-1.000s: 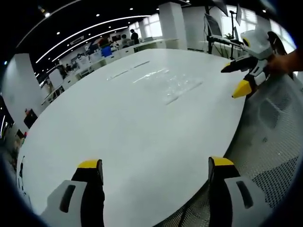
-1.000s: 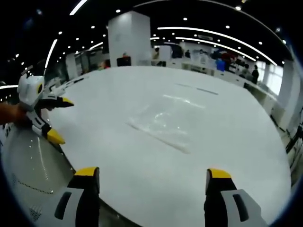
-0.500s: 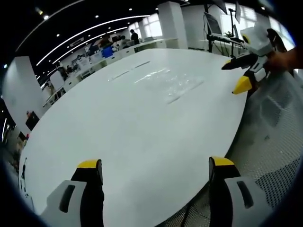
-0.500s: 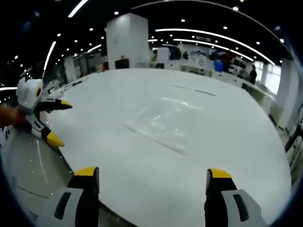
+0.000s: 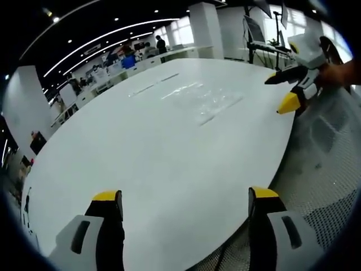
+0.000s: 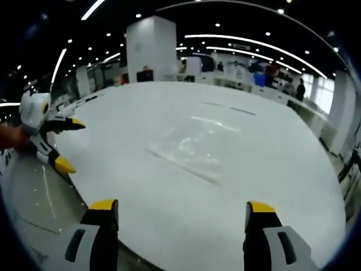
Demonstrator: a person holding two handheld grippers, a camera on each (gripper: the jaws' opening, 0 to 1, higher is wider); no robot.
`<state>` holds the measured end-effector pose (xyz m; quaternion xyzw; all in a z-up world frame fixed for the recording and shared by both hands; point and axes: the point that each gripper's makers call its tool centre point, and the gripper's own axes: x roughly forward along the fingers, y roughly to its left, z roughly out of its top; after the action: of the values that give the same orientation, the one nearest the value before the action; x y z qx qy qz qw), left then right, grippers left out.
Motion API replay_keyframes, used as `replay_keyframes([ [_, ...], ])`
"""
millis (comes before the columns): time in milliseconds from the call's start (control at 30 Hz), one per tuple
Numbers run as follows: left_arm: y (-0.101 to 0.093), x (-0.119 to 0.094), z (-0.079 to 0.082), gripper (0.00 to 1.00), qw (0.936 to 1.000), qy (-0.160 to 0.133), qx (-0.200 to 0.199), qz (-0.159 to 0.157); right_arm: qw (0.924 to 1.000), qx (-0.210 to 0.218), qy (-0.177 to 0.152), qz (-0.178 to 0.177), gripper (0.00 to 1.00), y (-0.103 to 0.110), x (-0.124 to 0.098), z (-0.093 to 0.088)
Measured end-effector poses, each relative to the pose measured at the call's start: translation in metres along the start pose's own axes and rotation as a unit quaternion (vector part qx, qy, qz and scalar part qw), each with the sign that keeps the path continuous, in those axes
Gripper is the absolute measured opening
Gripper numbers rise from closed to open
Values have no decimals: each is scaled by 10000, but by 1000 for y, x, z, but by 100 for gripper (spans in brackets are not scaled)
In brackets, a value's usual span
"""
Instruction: Open the resealable bag by pulling the two sides of the seal apart until the entire bag opening is separated and visibly accessible.
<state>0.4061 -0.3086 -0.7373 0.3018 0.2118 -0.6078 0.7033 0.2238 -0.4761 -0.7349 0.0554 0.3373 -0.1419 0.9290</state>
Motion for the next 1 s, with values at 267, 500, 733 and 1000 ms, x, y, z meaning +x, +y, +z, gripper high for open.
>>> replay_keyframes([
  [267,0,-1,-1,89,10000,-2,-22,2,9997,-162,126,100,91,4,3,-3],
  [500,-1,0,-5,88,9999,99,-7,-14,9998,-84,-1,164,91,4,4,1],
  [733,1,2,-11,88,9998,206,-74,-16,9993,-127,29,354,89,11,5,0],
  [1000,4,0,-11,87,9997,202,-127,83,9973,-100,-495,536,88,17,1,21],
])
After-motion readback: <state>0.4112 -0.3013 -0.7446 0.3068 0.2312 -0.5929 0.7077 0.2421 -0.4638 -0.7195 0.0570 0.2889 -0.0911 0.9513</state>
